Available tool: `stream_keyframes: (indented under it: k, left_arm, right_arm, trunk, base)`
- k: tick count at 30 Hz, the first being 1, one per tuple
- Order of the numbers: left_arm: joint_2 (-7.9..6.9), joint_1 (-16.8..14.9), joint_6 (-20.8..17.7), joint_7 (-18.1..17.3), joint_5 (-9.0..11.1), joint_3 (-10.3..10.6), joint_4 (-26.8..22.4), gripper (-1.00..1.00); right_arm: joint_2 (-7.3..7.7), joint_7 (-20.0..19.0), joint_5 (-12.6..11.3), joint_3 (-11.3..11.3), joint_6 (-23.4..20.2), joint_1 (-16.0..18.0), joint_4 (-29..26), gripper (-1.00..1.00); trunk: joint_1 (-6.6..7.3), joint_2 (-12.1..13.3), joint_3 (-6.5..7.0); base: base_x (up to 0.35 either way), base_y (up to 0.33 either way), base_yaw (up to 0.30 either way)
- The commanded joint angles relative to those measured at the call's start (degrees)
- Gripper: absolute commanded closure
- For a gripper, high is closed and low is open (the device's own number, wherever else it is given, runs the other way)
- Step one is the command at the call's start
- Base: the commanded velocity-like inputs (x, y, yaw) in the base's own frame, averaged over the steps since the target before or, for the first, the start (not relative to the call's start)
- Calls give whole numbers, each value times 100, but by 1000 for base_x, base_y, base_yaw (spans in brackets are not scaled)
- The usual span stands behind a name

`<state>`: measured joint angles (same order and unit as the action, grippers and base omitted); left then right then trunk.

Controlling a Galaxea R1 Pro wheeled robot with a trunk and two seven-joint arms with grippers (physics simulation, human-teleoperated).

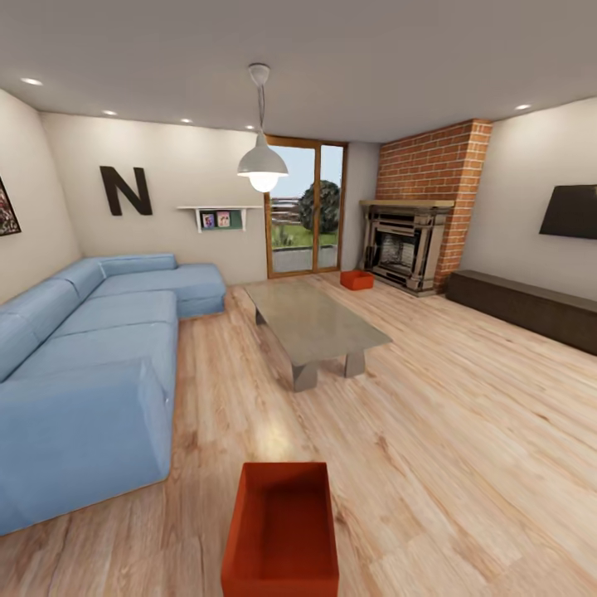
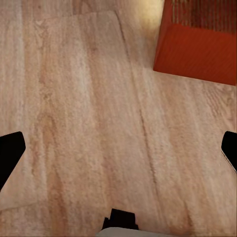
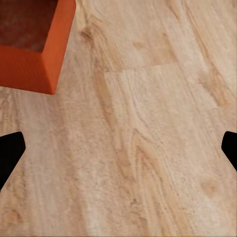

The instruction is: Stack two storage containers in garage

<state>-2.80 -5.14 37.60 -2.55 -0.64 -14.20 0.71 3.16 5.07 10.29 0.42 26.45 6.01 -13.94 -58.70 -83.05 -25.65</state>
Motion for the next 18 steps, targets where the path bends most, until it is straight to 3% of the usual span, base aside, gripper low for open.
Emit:
stream_keyframes:
  k: [1, 7, 14, 18]
  left_arm:
    - [-1, -5, 18, -27, -6, -39, 8, -100]
    - [-1, -5, 17, -26, -6, -39, 8, -100]
    - [5, -5, 19, -26, -6, -39, 8, -100]
    - [-7, -5, 18, -26, -6, -39, 8, -100]
  right_arm:
    - [0, 49, 61, 5, 9, 5, 5, -100]
    - [0, 48, 61, 6, 9, 6, 5, -100]
    - [0, 49, 60, 3, 9, 4, 5, -100]
    - [0, 47, 61, 3, 9, 5, 5, -100]
  trunk:
    - [-3, -3, -6]
    - [-3, -3, -6]
    - [-3, -3, -6]
    - [-3, -3, -6]
  base:
    - [327, 0, 0]
    - [264, 0, 0]
    - [77, 0, 0]
    - [226, 0, 0]
